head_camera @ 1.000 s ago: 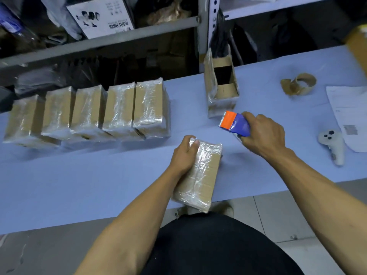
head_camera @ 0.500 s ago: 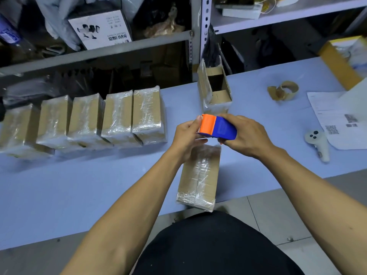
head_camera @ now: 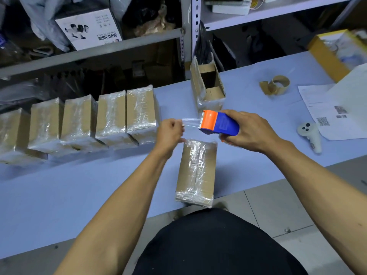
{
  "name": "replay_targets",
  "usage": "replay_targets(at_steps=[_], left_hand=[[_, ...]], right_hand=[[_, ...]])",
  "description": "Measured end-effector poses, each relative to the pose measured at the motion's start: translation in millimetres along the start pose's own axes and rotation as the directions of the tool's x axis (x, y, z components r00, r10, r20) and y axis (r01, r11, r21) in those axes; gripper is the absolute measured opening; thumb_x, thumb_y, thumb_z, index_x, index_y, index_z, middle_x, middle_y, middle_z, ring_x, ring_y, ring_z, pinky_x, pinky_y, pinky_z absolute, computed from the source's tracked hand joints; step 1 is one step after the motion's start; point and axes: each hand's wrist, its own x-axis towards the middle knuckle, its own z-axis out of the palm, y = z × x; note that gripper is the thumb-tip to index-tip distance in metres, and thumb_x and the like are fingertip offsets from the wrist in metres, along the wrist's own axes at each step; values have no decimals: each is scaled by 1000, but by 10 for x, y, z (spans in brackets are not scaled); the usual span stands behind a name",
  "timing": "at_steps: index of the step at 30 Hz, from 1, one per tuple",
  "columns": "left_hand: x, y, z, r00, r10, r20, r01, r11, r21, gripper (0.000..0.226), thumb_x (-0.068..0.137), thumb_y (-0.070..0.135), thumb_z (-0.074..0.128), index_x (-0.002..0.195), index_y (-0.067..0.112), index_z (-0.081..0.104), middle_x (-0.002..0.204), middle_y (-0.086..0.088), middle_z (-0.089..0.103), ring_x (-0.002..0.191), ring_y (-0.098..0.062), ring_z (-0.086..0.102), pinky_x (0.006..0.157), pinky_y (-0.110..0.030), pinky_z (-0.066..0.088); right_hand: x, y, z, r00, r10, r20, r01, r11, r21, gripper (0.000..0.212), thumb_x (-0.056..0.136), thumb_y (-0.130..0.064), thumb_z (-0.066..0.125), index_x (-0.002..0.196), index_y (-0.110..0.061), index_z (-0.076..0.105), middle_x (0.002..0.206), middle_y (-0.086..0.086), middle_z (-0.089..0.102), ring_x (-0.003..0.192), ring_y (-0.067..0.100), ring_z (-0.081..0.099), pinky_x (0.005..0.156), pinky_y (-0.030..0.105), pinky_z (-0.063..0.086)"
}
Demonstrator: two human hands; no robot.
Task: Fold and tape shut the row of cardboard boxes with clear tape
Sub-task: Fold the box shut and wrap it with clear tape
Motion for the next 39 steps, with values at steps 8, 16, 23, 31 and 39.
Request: replay_targets(at_steps=[8, 16, 23, 31, 39], left_hand=[[159, -509, -200, 977, -203, -68, 212, 966, 150, 29, 105, 21, 48, 95, 1, 67, 76, -2, 51, 68, -19, 50, 59, -31, 54], [220, -742, -82, 975, -220, -23, 221, 964, 145, 34, 103, 25, 53, 72, 13, 62, 62, -4, 42, 62, -19, 43, 52, -25, 51], [46, -949, 207, 947, -320, -20, 319, 932, 171, 60, 97, 29, 62, 42, 23, 38, 46, 5, 29, 55, -19, 28, 52, -29, 27], [127, -787, 159, 907, -419, -30, 407, 859, 309, 56, 94, 55, 61, 112, 2, 60, 106, -16, 61, 92, -32, 58, 79, -43, 57], [-10, -534, 368, 970, -204, 135, 173, 962, 213, 46, 89, 64, 59, 84, 19, 68, 88, 3, 73, 85, -18, 69, 83, -40, 55]], right_hand=[[-293, 244, 216, 984, 104, 144, -101, 994, -32, 58, 75, -48, 70, 128, -39, 45, 104, -8, 64, 89, 20, 58, 68, 30, 45], [-476, 470, 325, 962, 237, 137, -236, 971, -23, 59, 74, -43, 73, 126, -36, 48, 105, -6, 65, 85, 19, 55, 65, 28, 39], [-497, 381, 490, 956, 260, 132, -267, 963, 38, 64, 77, -42, 74, 134, -31, 46, 110, -2, 65, 95, 23, 60, 73, 35, 52], [-487, 402, 536, 964, 234, 130, -243, 968, 58, 67, 79, -43, 74, 137, -30, 43, 111, -1, 65, 94, 22, 61, 73, 33, 52], [-438, 433, 527, 971, 203, 126, -207, 978, 26, 70, 81, -45, 70, 142, -34, 39, 105, 1, 64, 91, 23, 60, 70, 32, 50]])
